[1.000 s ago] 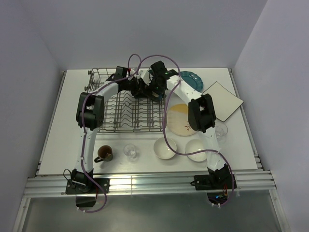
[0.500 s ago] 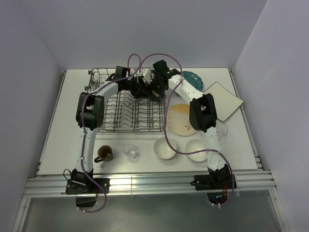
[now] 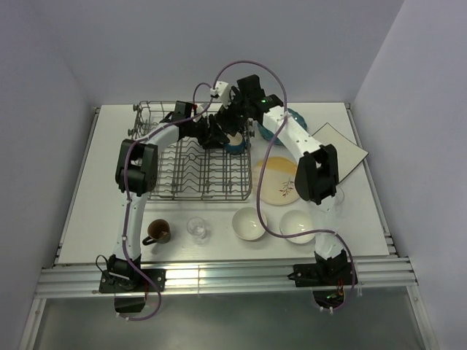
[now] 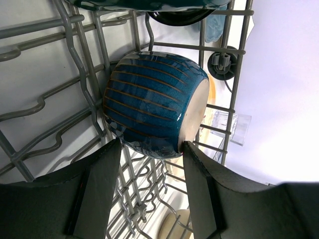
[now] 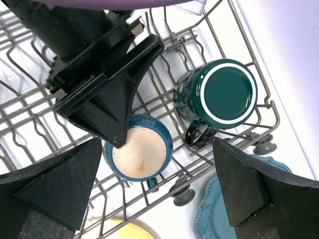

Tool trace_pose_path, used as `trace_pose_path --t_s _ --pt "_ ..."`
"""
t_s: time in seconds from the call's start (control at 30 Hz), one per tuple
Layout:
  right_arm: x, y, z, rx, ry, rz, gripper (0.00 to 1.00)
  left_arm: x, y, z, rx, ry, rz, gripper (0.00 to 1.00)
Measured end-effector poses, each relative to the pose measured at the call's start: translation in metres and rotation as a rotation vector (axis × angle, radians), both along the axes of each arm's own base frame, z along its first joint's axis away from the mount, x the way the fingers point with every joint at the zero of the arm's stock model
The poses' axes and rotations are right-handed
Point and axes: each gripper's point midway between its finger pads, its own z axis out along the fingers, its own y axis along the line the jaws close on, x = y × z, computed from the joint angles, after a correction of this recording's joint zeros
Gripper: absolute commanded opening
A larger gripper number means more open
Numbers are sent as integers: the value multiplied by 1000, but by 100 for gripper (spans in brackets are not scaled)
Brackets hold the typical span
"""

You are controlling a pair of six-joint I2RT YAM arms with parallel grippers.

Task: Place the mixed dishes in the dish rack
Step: Place the cup upside down on the dish rack

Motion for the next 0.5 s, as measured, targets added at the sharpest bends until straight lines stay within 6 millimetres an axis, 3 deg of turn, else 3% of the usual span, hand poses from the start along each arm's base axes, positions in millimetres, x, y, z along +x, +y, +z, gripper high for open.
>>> trace_pose_path --t_s 0.3,0.5 --pt "-2 -9 9 79 48 -15 100 4 1 1 -35 3 21 61" --pt "-4 -20 37 168 61 -35 100 16 7 12 -65 -26 56 62"
